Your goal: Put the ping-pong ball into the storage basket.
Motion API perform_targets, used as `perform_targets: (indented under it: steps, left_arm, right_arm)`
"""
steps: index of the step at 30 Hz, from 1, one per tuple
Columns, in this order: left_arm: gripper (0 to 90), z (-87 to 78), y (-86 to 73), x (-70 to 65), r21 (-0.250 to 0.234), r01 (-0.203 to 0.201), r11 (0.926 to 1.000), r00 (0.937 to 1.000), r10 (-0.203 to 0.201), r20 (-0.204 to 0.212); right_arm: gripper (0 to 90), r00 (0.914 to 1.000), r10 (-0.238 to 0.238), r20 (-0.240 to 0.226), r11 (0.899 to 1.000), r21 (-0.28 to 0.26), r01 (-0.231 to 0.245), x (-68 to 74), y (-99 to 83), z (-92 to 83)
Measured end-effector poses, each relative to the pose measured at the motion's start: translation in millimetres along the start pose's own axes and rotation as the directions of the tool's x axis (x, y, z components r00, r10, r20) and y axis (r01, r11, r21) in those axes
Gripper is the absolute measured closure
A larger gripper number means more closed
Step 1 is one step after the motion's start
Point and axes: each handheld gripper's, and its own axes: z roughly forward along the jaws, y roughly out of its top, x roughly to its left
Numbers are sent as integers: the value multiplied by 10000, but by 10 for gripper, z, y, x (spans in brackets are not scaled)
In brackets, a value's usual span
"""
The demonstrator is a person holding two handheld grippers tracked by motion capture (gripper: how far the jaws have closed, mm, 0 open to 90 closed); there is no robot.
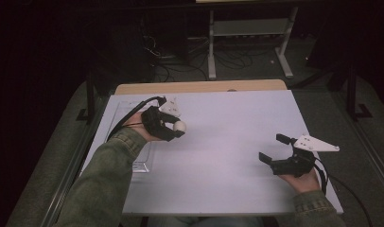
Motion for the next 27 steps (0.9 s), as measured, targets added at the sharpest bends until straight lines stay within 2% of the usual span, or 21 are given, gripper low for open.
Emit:
perform_targets:
  steps: [12,27]
  left_arm:
    - [507,-177,-232,67,140,351,9993,9990,-347,-284]
    - [507,-353,-483,102,436,606,9972,9968,-582,-548]
  right_arm:
    - [0,10000,12,-67,9999,156,-11,3,-8,22]
    - [0,10000,22,-57,9997,232,-21,5,-16,30]
